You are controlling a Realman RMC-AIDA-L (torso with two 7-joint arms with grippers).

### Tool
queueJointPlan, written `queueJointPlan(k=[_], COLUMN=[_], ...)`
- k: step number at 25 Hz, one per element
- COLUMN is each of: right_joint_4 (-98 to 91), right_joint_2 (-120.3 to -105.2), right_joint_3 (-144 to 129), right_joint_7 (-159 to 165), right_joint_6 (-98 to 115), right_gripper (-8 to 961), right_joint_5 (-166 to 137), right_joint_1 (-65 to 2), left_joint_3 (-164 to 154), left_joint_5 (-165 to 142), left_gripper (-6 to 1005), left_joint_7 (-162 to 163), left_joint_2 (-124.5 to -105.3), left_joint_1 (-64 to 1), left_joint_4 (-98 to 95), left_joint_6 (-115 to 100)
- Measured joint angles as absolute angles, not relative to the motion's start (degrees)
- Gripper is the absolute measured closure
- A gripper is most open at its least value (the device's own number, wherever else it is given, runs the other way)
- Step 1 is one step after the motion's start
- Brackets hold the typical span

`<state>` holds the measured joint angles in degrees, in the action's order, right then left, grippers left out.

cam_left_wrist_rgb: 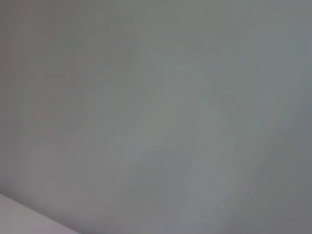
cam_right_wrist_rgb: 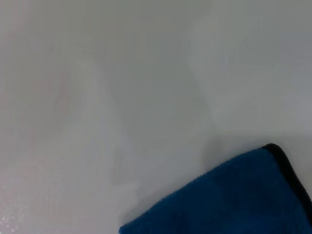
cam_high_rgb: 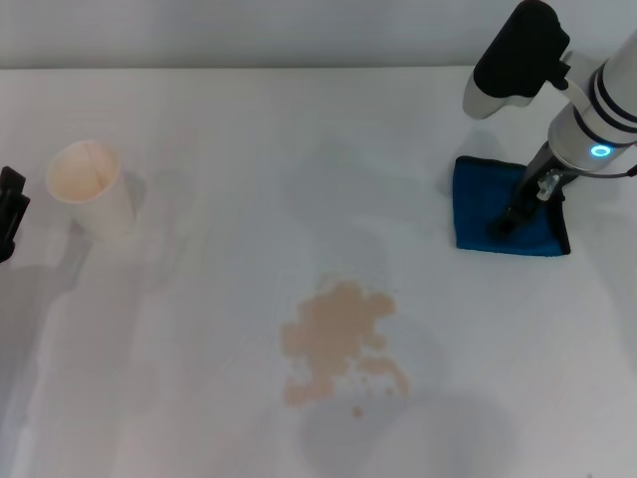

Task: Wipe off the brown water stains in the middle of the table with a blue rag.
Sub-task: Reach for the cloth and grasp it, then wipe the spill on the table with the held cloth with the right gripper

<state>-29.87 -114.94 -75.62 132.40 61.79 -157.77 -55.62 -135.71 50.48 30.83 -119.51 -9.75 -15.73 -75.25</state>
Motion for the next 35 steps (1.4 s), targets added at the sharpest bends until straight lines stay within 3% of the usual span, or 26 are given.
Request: queueJointPlan(k=[13, 23, 35], right_joint_4=[-28.66, -28.04, -27.88], right_joint_2=[-115.04, -114.9, -115.03], right_joint_3=[-75.58, -75.62, -75.79], right_joint_7=[132.39, 132.41, 132.44], right_joint_6=[61.65, 64.56, 65.47], right_gripper=[219, 469, 529], right_joint_5=[-157.74, -158.18, -158.08], right_joint_1=[-55.68, -56.98, -57.3], left_joint_3=[-136.27, -136.35, -136.31], left_joint_5=[50.44, 50.45, 50.45], left_gripper=[123, 124, 124], left_joint_7=[30.98, 31.04, 31.11], left_joint_2=[-119.44, -119.35, -119.35], left_joint_1=[-9.76, -9.79, -9.73], left_joint_4=[-15.91, -15.91, -15.91], left_joint_6=[-75.23, -75.31, -75.41])
